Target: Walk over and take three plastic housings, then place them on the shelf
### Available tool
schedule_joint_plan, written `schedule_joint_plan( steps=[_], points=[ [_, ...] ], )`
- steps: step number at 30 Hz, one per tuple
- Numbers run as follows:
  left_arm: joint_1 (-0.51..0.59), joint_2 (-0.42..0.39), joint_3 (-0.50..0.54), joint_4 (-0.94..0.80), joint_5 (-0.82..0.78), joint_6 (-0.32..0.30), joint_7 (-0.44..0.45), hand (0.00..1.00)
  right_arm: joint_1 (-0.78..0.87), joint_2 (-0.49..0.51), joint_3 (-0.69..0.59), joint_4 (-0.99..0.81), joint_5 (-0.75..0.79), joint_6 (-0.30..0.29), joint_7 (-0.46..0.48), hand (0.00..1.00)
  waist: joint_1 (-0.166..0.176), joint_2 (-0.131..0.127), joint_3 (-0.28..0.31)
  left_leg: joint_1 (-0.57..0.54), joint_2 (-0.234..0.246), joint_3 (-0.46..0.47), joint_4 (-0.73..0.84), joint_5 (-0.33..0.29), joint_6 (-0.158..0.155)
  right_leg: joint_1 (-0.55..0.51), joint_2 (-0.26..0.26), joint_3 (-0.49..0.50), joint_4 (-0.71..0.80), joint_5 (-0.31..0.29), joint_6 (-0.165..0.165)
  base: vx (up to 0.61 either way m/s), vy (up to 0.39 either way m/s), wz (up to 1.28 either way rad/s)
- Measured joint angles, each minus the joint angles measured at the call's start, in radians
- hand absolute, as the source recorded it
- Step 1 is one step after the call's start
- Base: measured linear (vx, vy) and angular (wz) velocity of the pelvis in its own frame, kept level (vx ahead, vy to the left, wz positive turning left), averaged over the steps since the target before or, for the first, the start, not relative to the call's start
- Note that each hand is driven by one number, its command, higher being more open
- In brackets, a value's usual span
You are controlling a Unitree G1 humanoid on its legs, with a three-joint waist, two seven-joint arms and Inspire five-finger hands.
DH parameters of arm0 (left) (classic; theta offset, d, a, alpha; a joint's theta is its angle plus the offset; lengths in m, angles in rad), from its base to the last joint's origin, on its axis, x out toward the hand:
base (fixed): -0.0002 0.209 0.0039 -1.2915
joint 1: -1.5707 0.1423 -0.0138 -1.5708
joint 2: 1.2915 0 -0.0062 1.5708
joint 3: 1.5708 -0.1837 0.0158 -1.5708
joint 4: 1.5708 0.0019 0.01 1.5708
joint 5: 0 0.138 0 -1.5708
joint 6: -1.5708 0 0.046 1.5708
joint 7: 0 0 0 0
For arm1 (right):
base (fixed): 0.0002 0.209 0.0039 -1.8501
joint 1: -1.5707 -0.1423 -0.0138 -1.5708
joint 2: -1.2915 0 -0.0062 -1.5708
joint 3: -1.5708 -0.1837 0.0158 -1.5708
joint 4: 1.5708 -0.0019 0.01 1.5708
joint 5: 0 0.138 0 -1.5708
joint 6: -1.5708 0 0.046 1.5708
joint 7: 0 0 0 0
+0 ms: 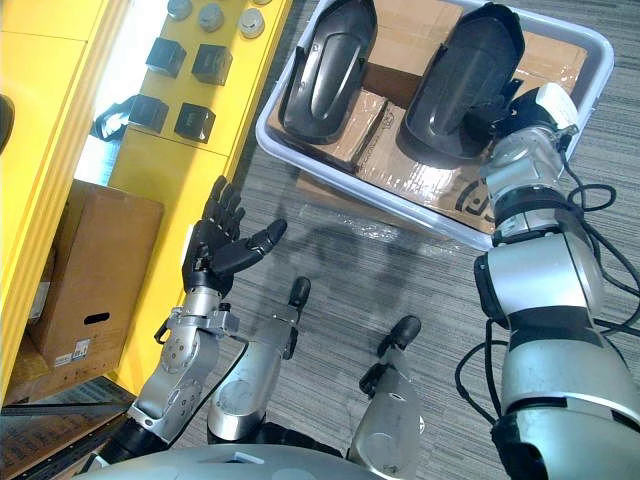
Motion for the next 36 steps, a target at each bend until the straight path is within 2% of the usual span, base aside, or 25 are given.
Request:
schedule_joint_plan(
  steps=[5,9,11,13,15,18,20,23,29,32,36],
  points=[
    [0.049,0.011,0.017,-0.014,0.0,-0.003,-0.009,1.0,0.003,-0.012,0.005,0.0,-0.034,-0.052,-0.041,0.0,-0.022,-0.002,0.002,0.004,0.007,0.011,-0.006,0.002,0.002,-0.002,0.005,0.008,-0.004,0.006,0.001,-0.01,-0.001,-0.05],
    [0.059,0.018,0.026,-0.019,0.001,-0.018,-0.03,1.0,0.003,-0.027,0.028,-0.016,-0.071,-0.094,-0.129,0.0,-0.044,-0.008,0.006,0.023,0.021,0.025,-0.013,0.002,0.001,0.013,0.018,0.014,-0.016,0.013,-0.005,0.01,-0.019,-0.11],
    [0.063,0.023,0.029,-0.045,0.004,-0.018,-0.03,1.0,0.003,-0.044,0.038,-0.054,-0.079,-0.103,-0.182,0.0,-0.049,-0.016,0.011,0.035,0.03,0.039,-0.016,0.001,-0.001,0.018,0.027,0.024,-0.023,0.019,-0.008,0.0,-0.021,-0.19],
    [0.068,0.04,0.038,-0.091,0.006,-0.018,-0.035,1.0,0.003,-0.062,0.041,-0.134,-0.103,-0.122,-0.249,0.0,-0.07,-0.03,0.021,0.041,0.039,0.044,-0.018,0.001,-0.002,0.019,0.035,0.031,-0.025,0.021,-0.01,-0.02,-0.02,-0.14],
    [0.065,0.05,0.044,-0.097,0.006,-0.016,-0.052,1.0,0.003,-0.074,0.041,-0.185,-0.123,-0.132,-0.283,0.0,-0.09,-0.036,0.025,0.055,0.041,0.053,-0.023,0.001,-0.003,0.031,0.038,0.036,-0.034,0.024,-0.013,-0.01,-0.003,-0.09],
    [0.055,0.073,0.055,-0.098,0.005,0.005,-0.086,1.0,0.017,-0.077,0.042,-0.242,-0.168,-0.147,-0.316,0.0,-0.099,-0.053,0.027,0.089,0.052,0.072,-0.03,-0.003,-0.009,0.058,0.051,0.05,-0.055,0.031,-0.015,0.0,-0.005,-0.18],
    [0.029,0.106,0.056,-0.103,-0.008,0.045,-0.129,1.0,0.059,-0.078,0.042,-0.33,-0.201,-0.167,-0.332,0.0,-0.11,-0.072,0.025,0.102,0.065,0.08,-0.031,-0.007,-0.014,0.065,0.063,0.059,-0.059,0.031,-0.016,0.01,-0.025,-0.17],
    [-0.02,0.134,0.048,-0.103,-0.014,0.113,-0.155,1.0,0.103,-0.066,0.042,-0.396,-0.248,-0.193,-0.338,0.0,-0.125,-0.087,0.022,0.122,0.067,0.092,-0.043,-0.005,-0.016,0.079,0.069,0.064,-0.066,0.032,-0.016,0.01,-0.005,-0.1],
    [-0.236,0.17,0.091,-0.086,-0.169,0.27,-0.192,1.0,0.26,0.032,0.019,-0.561,-0.386,-0.215,-0.344,0.0,-0.163,-0.142,-0.008,0.179,0.073,0.127,-0.065,-0.004,-0.019,0.115,0.077,0.091,-0.083,0.037,-0.019,0.02,0.012,-0.13],
    [-0.349,0.175,0.115,-0.013,-0.386,0.374,-0.261,1.0,0.317,0.081,0.017,-0.644,-0.456,-0.248,-0.343,0.0,-0.179,-0.16,-0.026,0.219,0.074,0.164,-0.076,-0.005,-0.02,0.133,0.076,0.12,-0.091,0.042,-0.017,0.02,0.026,-0.24],
    [-0.438,0.167,0.089,0.129,-0.591,0.449,-0.318,1.0,0.353,0.127,0.015,-0.728,-0.514,-0.284,-0.338,0.0,-0.206,-0.181,-0.044,0.255,0.075,0.195,-0.085,-0.007,-0.021,0.151,0.077,0.144,-0.101,0.046,-0.014,0.01,0.018,-0.23]
  ],
)
